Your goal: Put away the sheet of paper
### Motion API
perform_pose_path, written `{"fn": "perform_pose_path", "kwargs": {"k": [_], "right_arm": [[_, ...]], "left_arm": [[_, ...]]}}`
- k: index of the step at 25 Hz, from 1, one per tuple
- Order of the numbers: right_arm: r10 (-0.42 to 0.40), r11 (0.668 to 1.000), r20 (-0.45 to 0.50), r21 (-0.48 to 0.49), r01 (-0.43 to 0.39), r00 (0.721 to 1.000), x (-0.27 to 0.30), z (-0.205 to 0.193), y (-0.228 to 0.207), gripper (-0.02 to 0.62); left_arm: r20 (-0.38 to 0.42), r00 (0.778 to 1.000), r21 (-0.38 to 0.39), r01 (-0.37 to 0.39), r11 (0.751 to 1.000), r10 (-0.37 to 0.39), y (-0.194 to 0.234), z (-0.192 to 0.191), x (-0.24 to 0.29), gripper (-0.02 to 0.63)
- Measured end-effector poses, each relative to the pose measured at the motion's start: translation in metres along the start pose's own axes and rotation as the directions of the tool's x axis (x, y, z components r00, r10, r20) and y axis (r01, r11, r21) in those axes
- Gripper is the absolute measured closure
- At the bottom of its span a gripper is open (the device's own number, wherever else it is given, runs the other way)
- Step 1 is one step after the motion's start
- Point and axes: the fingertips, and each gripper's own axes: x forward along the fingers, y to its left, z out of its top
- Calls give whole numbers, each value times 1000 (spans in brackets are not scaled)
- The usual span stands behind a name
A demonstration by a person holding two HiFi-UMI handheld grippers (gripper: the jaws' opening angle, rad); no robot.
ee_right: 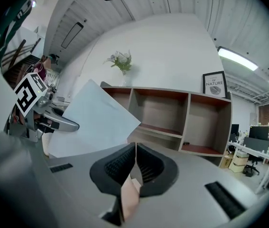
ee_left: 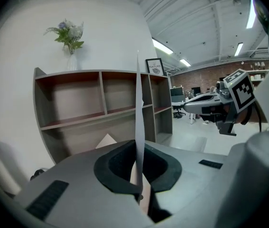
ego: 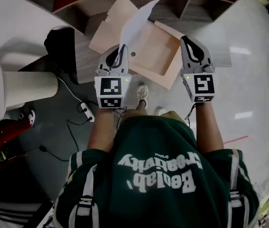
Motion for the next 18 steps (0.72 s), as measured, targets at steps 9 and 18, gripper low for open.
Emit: {"fn": "perform_pose_path", "kwargs": {"k": [9,18], "right_arm": [[-37,999,-56,19,38,998,41,-5,-11,560],[-91,992,-84,78,97,992,59,-16,-17,560]], "left_arm": [[-169,972,-30,162,986,-165,29,-37,49,588],[-357,914,-46,189,981,-193,61,-87,90,588]]}}
